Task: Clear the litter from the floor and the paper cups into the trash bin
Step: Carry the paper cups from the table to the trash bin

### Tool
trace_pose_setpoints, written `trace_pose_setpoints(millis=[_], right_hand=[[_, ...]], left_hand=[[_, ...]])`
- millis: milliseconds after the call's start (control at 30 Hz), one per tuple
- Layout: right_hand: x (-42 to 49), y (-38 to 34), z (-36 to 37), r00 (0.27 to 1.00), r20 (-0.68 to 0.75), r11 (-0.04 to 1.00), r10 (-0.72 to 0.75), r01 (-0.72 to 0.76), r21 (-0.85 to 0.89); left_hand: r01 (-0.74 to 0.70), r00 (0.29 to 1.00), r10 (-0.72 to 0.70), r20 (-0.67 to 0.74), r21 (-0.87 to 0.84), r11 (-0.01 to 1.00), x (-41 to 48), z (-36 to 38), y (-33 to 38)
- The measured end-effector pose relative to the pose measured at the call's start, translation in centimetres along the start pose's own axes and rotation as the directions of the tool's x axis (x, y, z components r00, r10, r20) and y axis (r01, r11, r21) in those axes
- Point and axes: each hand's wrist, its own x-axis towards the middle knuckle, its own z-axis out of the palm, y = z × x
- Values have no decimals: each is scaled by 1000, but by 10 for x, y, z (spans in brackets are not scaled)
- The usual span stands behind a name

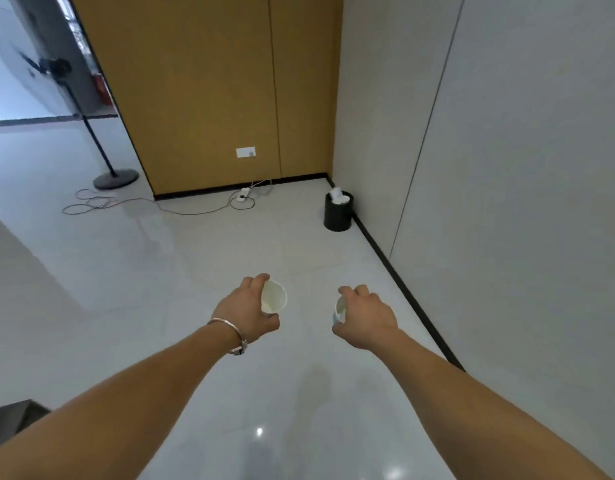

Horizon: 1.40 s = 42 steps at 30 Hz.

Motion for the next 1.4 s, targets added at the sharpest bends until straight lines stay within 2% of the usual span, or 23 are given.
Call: trace_pose_setpoints(millis=[167,400,567,833,1167,1400], right_hand=[[57,64,-25,995,-30,995,95,-95,9],[168,134,-70,986,-41,986,160,-162,-31],[251,179,-109,976,-74,977,204,-208,-46],[410,235,-121,991,3,988,136,-136,-76],[621,300,-173,999,48,999,-20,21,-39],[740,323,-172,986,156,998,-57,61,-26]], left_hand=[[-52,998,54,27,-65,996,99,31,57],[-55,995,69,68,-189,980,252,69,111],[-115,987,137,85,-225,968,349,84,153],[-73,991,94,101,-190,979,502,112,169],[68,997,-60,50,-174,982,683,108,195],[135,987,-117,111,-166,977,793,131,190]])
